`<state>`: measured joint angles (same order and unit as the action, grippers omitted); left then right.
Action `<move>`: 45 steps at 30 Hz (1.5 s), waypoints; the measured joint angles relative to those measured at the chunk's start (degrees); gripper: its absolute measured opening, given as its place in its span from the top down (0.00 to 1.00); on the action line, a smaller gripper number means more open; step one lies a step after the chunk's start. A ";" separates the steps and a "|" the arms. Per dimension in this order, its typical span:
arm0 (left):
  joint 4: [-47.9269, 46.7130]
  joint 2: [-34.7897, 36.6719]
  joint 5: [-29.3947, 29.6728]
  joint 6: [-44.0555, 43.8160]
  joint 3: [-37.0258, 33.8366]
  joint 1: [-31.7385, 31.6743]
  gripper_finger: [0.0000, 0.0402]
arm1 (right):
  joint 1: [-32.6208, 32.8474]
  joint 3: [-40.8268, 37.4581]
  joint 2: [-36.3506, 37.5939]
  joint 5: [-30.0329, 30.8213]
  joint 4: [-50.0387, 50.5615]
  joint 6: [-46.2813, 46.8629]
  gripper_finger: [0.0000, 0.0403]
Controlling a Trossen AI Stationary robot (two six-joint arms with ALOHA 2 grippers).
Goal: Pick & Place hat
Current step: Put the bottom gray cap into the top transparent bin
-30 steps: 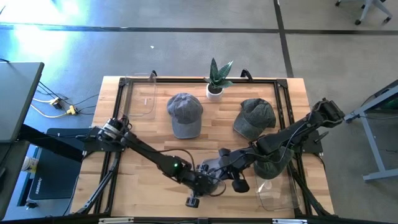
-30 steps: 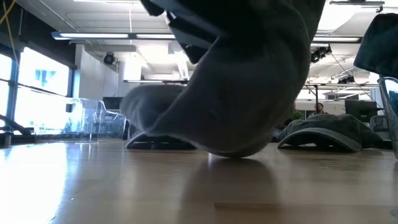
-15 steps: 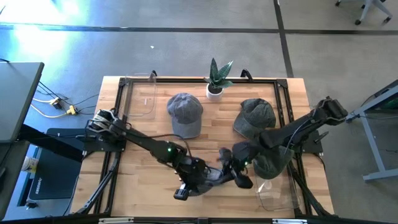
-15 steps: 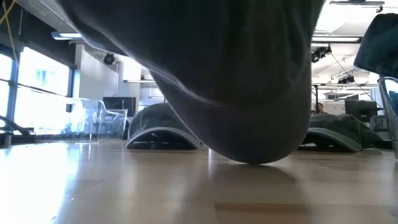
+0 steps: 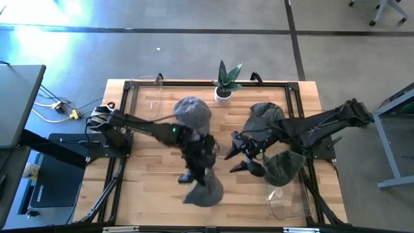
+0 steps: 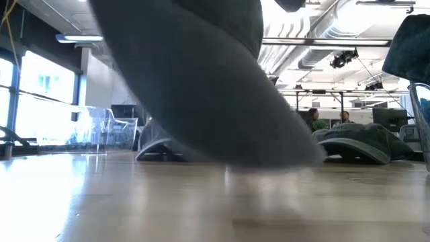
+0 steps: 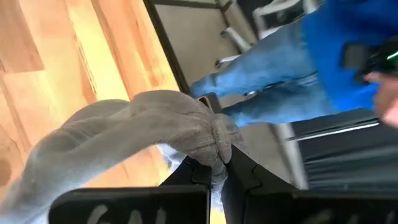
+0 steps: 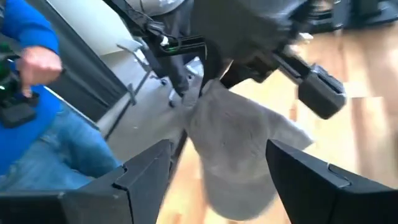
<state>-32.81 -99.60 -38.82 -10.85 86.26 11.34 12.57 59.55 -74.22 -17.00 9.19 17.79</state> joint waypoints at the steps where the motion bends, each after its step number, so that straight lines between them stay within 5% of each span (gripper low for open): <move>1: -0.17 0.03 -2.41 0.05 0.02 -1.49 0.99 | -0.92 0.02 0.60 -0.03 0.75 -0.75 0.35; 7: 1.41 0.05 -13.73 -6.12 1.86 -7.28 0.99 | -5.84 -0.01 4.70 -0.74 6.25 -6.11 0.35; 12: 3.11 0.05 -19.34 -8.67 8.02 -7.23 0.99 | -9.29 -0.01 6.81 -7.82 6.57 -10.34 0.36; 27: 13.04 0.14 -15.49 -24.54 20.76 -5.62 0.99 | -16.68 -0.04 -0.20 -31.45 -11.38 -17.62 0.36; 33: 9.37 0.09 -16.71 -22.54 20.74 -3.64 0.99 | -18.04 -0.05 -4.19 -39.07 -20.13 -12.78 0.36; 45: -5.16 0.07 -9.61 -2.29 20.72 -2.36 1.00 | -19.82 -0.05 -3.69 -40.34 -6.42 -15.53 0.36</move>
<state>-37.97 -99.53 -48.43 -13.14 106.98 8.98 -7.25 59.51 -77.91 -57.33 2.77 2.27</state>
